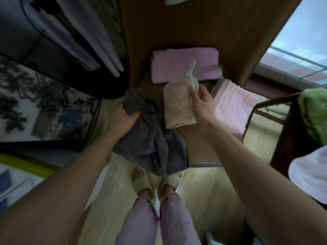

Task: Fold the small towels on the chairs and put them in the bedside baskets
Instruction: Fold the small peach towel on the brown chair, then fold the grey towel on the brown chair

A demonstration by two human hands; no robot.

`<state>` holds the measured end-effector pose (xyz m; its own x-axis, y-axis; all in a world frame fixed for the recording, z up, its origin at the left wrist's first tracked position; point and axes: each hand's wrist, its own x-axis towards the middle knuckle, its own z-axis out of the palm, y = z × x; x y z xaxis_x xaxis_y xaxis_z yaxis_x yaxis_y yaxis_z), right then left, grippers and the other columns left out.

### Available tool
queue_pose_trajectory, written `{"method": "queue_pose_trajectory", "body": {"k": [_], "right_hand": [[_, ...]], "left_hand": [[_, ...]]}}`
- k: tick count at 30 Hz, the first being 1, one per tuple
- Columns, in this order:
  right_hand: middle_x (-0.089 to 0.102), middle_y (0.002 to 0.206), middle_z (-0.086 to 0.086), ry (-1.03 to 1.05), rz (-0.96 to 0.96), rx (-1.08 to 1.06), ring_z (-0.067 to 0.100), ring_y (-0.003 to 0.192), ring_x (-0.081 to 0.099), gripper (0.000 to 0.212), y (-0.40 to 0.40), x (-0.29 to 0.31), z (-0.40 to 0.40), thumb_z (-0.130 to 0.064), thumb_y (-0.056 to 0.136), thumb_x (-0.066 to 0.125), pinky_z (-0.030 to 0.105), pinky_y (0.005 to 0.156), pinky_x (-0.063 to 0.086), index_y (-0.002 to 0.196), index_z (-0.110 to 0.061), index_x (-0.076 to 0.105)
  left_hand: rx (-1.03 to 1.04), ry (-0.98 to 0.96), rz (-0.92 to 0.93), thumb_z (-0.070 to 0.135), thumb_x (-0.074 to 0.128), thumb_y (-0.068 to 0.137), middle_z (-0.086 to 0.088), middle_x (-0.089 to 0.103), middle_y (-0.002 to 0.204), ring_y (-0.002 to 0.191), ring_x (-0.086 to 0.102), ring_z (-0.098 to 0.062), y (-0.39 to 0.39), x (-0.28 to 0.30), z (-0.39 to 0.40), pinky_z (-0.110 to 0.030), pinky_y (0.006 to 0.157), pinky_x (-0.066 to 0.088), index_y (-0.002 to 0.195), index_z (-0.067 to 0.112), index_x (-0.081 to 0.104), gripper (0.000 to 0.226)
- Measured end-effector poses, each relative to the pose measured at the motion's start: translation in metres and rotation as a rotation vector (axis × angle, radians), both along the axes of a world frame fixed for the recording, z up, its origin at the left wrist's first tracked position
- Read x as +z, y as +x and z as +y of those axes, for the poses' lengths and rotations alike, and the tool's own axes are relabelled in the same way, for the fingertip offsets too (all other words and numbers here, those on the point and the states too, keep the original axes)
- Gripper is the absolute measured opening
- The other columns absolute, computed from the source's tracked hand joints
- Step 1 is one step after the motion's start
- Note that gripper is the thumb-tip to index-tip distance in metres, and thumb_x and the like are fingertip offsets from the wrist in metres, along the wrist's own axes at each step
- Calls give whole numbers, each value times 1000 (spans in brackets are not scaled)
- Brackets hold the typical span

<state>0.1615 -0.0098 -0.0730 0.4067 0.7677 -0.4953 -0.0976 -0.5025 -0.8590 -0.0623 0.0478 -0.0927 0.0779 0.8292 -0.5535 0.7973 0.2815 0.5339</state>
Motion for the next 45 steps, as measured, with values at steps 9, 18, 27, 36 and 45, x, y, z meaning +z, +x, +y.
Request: {"method": "queue_pose_trajectory", "body": {"k": [9, 18, 27, 36, 45], "right_hand": [[58, 98, -4, -70, -237, 32, 11, 90, 57, 27, -48, -31, 30, -32, 103, 42, 22, 73, 42, 117, -12, 52], [-4, 162, 13, -44, -1172, 592, 27, 150, -4, 65, -59, -69, -1, -32, 102, 37, 38, 119, -4, 156, -16, 5], [-30, 158, 5, -191, -1020, 1034, 21, 142, -33, 67, -68, -112, -1, -55, 101, 15, 45, 116, -20, 151, -30, -20], [62, 118, 3, 5, -324, 433, 17, 112, 57, 28, -80, 66, -7, -24, 103, 43, 22, 91, 43, 124, -12, 58], [66, 112, 1, 172, -83, 512, 5, 102, 63, 28, -84, 263, -43, -23, 97, 56, 17, 87, 50, 121, -9, 59]], "left_hand": [[115, 86, 178, 52, 58, 89, -12, 63, 119, 106, 60, -30, -59, 5, 5, -28, 78, 41, 119, 13, 56, 50], [96, 105, 116, 47, 60, 90, -9, 64, 110, 101, 61, -28, -52, -2, -6, -27, 73, 38, 114, 12, 56, 43], [46, 75, 68, 50, 62, 88, -9, 64, 111, 101, 61, -26, -66, -5, -11, -29, 76, 43, 116, 9, 56, 50], [-84, 25, -261, 58, 63, 84, 10, 69, 91, 84, 65, -6, -70, 106, -22, -25, 74, 52, 104, 23, 64, 41], [-25, -53, -689, 39, 56, 94, 10, 70, 107, 99, 66, -7, -58, 295, -22, -31, 93, 51, 108, 38, 63, 15]]}}
